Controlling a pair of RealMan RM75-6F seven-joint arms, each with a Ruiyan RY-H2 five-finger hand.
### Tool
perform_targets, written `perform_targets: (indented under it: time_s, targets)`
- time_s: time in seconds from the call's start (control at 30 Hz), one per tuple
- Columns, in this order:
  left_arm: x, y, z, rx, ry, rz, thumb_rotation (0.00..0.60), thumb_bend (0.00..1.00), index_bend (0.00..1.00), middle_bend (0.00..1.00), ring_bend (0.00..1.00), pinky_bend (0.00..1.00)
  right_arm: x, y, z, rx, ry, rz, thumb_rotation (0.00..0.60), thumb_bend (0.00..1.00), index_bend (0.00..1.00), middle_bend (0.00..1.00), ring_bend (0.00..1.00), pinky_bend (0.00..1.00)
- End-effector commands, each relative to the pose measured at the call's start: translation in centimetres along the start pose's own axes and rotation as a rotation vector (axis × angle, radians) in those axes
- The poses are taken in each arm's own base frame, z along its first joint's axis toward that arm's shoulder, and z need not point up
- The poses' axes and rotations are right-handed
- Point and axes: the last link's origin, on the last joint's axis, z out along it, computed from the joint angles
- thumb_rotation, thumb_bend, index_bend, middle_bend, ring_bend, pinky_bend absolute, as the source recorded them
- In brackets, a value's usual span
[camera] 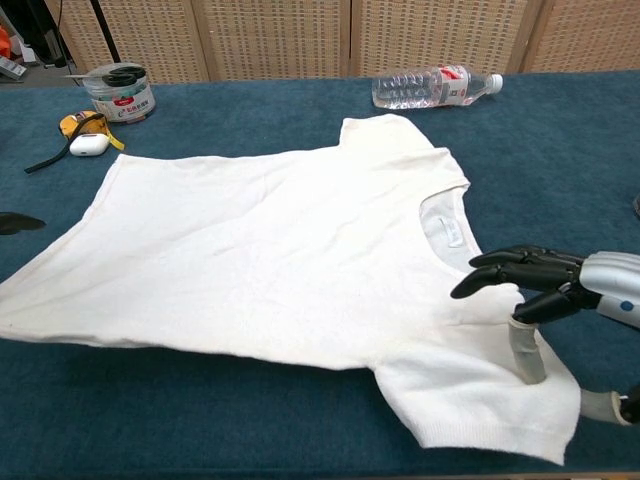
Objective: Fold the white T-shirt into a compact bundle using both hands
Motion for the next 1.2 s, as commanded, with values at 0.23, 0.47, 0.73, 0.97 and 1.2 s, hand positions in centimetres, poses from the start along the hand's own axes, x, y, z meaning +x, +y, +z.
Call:
perform_targets:
  time_s: [0.23,0.47,0.73,0.97,1.2]
  targets:
    - [-0.1,0.4,-1.2,-0.042,-0.093,-0.024,0.6,0.76,0.75,0.0,0.0,0.0,-0.3,-1.2,-0.7,0.048,-0.075,0.033,0.6,1.0,0.6,0.17,0.0,0.0]
    - [0.1,0.7,-2.2,-0.06,-0.122,-0.054,0.6,0.77,0.75,0.0,0.0,0.0,-0.2,-2.4,-1.1,0.092,-0.119,0.02,0.6,1.0,0.59,0.19,0.0,0.0]
    - [0.2,1.8,-2.7,-0.1,-0.159,-0.114,0.6,0.77,0.75,0.0,0.0,0.0,-0.1,-3.2,-1.3,0.125,-0.161,-0.011,0.6,1.0,0.6,0.19,0.0,0.0]
    - [2.3,1.7,-0.1,-0.072,-0.093,-0.166,0.6,0.77,0.75,0.0,0.0,0.0,1.7,-2.5,0.3,0.069,-0.088,0.021,0.6,1.0,0.6,0.2,0.0,0.0]
    - [5.9,0.8,4.4,0.034,-0.02,-0.2,0.6,0.78,0.75,0.0,0.0,0.0,5.6,-0.2,3.6,-0.049,0.04,0.086,0.6,1.0,0.6,0.21,0.0,0.01]
